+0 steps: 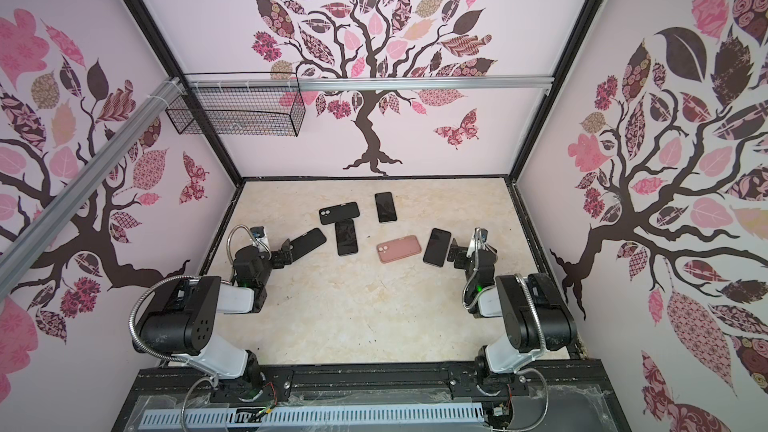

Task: Put the phone into the phone case
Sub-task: 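Move both grippers forward, right gripper toward the pink case and purple-framed phone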

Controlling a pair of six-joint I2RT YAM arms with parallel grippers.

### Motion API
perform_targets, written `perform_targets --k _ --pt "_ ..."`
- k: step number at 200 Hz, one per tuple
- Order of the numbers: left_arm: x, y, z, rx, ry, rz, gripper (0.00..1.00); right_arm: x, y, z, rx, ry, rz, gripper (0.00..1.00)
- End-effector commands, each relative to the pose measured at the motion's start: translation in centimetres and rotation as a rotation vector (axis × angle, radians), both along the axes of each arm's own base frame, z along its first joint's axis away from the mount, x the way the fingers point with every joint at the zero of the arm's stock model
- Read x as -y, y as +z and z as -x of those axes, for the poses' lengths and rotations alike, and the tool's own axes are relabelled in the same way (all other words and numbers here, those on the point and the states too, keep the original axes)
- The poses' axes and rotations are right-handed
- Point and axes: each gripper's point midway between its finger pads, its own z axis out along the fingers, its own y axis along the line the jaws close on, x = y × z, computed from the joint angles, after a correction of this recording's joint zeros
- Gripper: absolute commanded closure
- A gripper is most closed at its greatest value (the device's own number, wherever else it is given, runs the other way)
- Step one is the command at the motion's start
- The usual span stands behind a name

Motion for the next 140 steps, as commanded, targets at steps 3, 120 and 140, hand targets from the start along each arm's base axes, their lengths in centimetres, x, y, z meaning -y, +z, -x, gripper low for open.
perform_targets --k 3,120,140 --pt "-0.2 1.7 -1.0 0.054 0.001 -0.002 0.02 0.0 1.6 -0.8 0.052 -0.006 0.012 0.0" --pt "-2.0 5.5 0.1 0.064 0.129 -0.012 0.02 0.2 5.7 -0.8 0.035 -0.017 -0.001 0.0" --pt "-1.5 6.8 0.3 0.034 0.18 -0.021 0.02 0.0 6.6 -0.9 -0.015 -0.019 -0.031 0.0"
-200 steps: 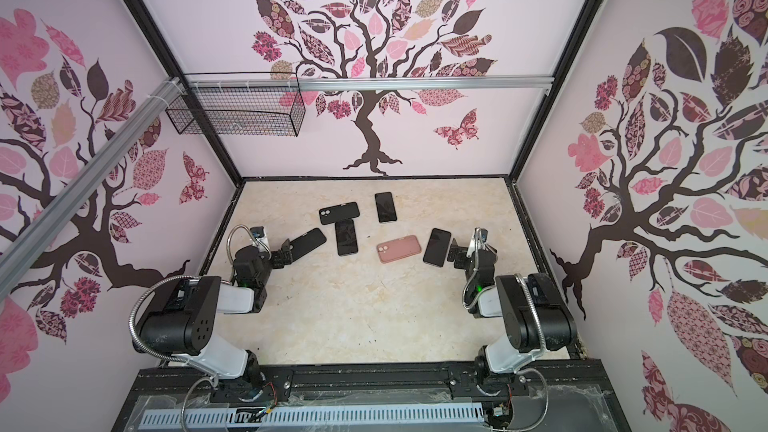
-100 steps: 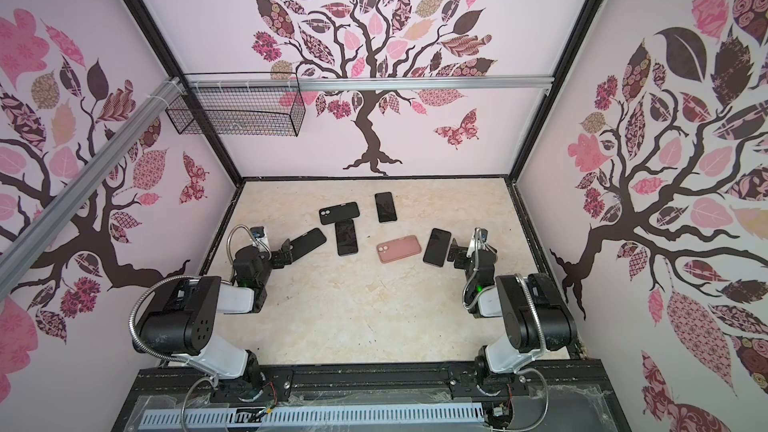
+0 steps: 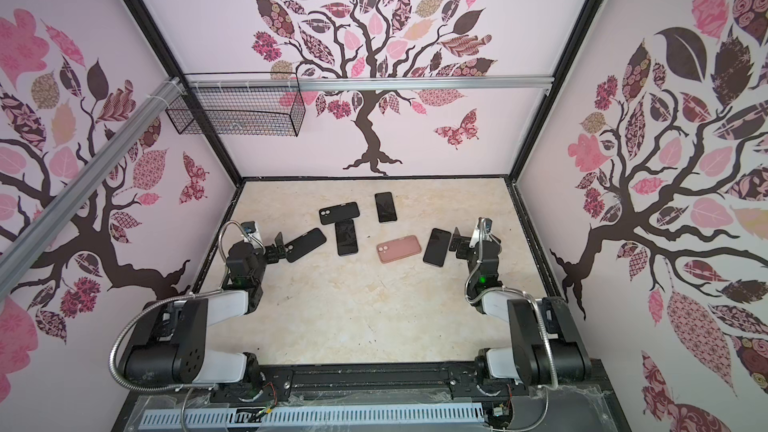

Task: Put the phone into the phone case
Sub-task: 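Move both grippers forward, right gripper toward the pink case and purple-framed phone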

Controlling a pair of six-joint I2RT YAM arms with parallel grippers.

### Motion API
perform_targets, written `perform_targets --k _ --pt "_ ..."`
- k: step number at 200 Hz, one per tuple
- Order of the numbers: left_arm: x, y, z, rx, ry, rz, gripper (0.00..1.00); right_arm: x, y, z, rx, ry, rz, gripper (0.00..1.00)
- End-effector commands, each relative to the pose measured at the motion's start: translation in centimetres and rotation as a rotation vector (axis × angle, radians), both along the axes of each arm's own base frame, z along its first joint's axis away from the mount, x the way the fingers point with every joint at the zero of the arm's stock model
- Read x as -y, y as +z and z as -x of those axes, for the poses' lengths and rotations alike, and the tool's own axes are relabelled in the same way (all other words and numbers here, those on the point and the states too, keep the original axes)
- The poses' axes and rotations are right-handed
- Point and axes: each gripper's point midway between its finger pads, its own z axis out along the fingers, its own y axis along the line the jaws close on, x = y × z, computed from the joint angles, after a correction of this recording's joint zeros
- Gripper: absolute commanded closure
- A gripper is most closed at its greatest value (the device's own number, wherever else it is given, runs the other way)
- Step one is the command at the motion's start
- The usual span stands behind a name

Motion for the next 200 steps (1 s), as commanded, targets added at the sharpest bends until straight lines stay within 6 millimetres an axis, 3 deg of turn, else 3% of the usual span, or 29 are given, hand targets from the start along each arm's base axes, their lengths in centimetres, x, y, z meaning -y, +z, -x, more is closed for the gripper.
perform_targets --k 1,21,39,63,99,145,200 --pt "0.0 2.2 -0.3 -0.019 0.081 -0.004 0.02 -0.1 1.0 0.0 -0.072 -0.008 -0.026 0.0" --pt "1.7 3.9 -0.4 -0.013 0.068 0.017 0.02 -1.3 2.8 0.1 -0.081 0.056 -0.068 0.0" --pt "2.0 5.8 -0.4 -0.019 0.085 0.07 0.02 -1.8 4.7 0.1 -0.094 0.071 -0.098 0.0" --pt "2.6 8.0 -0.2 -0.014 0.08 0.144 0.02 -2.0 5.7 0.1 -0.163 0.079 -0.104 0.0" --pt "4.9 8.4 0.2 -0.11 0.014 0.231 0.02 -3.6 6.2 -0.3 -0.267 0.165 -0.115 0.01" --pt "8.3 7.0 1.2 -0.252 -0.106 0.333 0.02 -5.1 5.7 -0.7 -0.401 0.218 -0.119 0.04" --pt "9.6 6.4 3.1 -0.332 -0.132 0.322 0.02 -8.3 3.0 -1.5 -0.558 0.289 -0.109 0.06"
